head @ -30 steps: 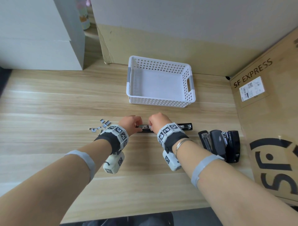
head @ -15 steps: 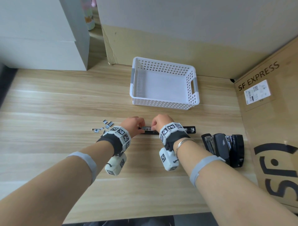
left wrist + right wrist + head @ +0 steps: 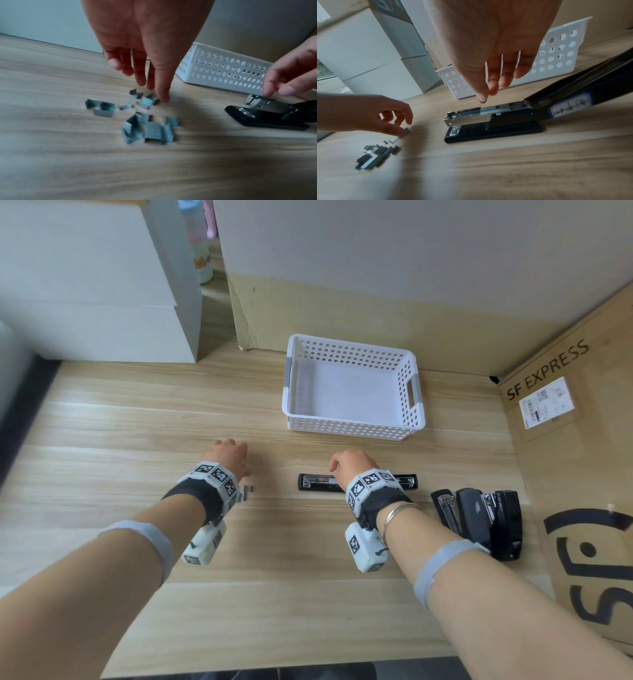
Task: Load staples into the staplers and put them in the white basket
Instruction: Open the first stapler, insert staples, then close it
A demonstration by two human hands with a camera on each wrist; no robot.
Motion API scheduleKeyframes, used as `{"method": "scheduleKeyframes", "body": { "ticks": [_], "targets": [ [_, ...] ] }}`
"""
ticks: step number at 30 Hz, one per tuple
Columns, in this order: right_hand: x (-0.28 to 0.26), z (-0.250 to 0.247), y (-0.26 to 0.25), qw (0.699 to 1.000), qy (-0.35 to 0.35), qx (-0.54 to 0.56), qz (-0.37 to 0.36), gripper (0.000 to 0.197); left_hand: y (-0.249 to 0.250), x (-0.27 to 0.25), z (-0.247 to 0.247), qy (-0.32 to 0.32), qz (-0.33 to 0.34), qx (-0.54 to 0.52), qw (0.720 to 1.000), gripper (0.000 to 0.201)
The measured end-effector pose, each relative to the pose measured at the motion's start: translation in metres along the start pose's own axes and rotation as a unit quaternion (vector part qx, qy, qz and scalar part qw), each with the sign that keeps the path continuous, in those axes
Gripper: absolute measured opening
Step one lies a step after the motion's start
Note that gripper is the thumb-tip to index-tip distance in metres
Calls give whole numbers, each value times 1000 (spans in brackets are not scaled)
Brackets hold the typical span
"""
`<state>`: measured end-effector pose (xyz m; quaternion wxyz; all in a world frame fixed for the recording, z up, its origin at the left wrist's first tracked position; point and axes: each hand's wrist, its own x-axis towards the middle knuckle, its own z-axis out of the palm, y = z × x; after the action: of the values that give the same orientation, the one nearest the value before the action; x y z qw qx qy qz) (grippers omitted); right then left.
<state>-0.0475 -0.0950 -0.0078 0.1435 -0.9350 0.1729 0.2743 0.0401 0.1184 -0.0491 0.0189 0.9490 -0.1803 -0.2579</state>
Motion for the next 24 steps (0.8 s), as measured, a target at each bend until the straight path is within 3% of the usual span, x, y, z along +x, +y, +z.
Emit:
{"method": "scheduleKeyframes", "body": {
  "ticks": [6, 10, 17, 20, 24],
  "targets": [
    [-1, 6, -1, 1000, 8, 13, -11, 27, 3, -2, 2, -13, 16, -8, 1000, 20],
    [-1, 9, 0, 998, 25, 22, -44, 26, 23, -6, 0, -2, 47, -104, 993, 19],
    [1, 10, -10, 987, 47, 124, -92, 24, 68, -8, 0, -36, 143, -309, 940, 16],
    [-1, 9, -10, 981, 63, 157, -94, 19, 75, -6, 1, -35, 150, -363, 919, 22],
    [-2, 9, -6, 982, 78, 148, -84, 15, 75, -3, 6, -35, 150, -380, 912, 32]
  ]
}}
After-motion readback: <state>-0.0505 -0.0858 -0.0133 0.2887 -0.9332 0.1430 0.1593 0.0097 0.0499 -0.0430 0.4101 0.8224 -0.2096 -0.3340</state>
